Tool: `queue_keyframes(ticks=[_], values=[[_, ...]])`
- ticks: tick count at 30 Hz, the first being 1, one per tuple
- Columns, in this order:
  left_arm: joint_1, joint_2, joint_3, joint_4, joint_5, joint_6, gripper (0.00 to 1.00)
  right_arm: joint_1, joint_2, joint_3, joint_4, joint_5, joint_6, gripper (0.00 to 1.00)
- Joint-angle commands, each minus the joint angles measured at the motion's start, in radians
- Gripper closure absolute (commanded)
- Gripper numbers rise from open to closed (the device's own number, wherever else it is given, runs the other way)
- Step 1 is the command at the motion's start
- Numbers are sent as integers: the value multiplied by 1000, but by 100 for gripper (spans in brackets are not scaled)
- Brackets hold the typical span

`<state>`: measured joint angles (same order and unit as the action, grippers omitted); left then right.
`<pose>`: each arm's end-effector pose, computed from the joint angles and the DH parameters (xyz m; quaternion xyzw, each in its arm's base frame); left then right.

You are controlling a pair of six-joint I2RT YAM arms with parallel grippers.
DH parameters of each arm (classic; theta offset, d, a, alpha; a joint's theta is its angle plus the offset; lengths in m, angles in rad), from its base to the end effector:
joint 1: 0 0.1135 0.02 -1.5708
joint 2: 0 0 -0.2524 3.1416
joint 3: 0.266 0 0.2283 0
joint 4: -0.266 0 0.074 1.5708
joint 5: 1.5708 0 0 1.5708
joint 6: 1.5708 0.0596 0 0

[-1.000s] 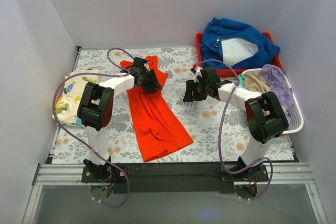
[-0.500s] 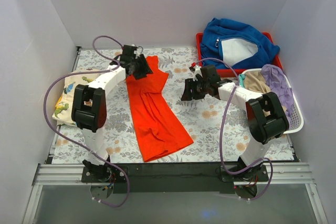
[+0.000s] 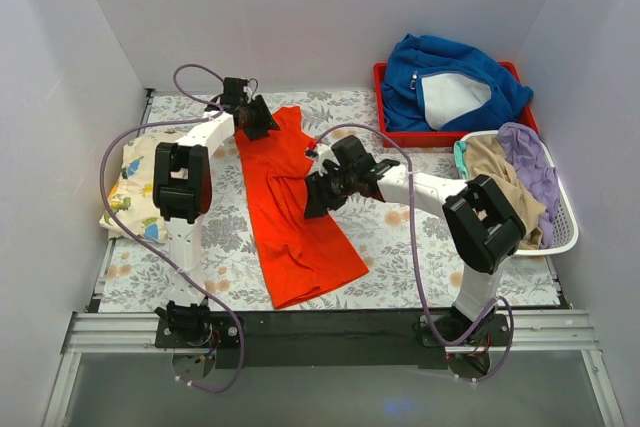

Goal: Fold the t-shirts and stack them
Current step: Fold the tshirt

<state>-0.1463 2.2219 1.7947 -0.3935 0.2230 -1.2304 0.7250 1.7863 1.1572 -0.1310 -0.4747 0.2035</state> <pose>0.4812 -0.0842 0.1810 -0.4421 0.8132 -0.3112 0.2154 0.2659 0.2720 0.1915 -0.3199 0.8391 0.3648 0.2460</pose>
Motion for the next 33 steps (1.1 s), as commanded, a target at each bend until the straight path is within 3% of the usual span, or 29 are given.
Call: queue_keyframes(ticks=[1, 9, 15, 23, 33], values=[[-9, -4, 23, -24, 70, 9, 59, -15, 82, 120, 8, 21, -26, 41], [-9, -102, -124, -2, 29, 23, 59, -15, 313, 387, -36, -16, -61, 40], [-9, -110, -126, 2, 12, 37, 59, -18, 438, 507, -50, 11, -52, 40], [14, -120, -130, -27, -54, 62, 59, -50, 476, 480, -42, 181, -55, 40], [54, -102, -146, -2, -63, 89, 59, -76, 423, 339, -33, 238, -43, 40]])
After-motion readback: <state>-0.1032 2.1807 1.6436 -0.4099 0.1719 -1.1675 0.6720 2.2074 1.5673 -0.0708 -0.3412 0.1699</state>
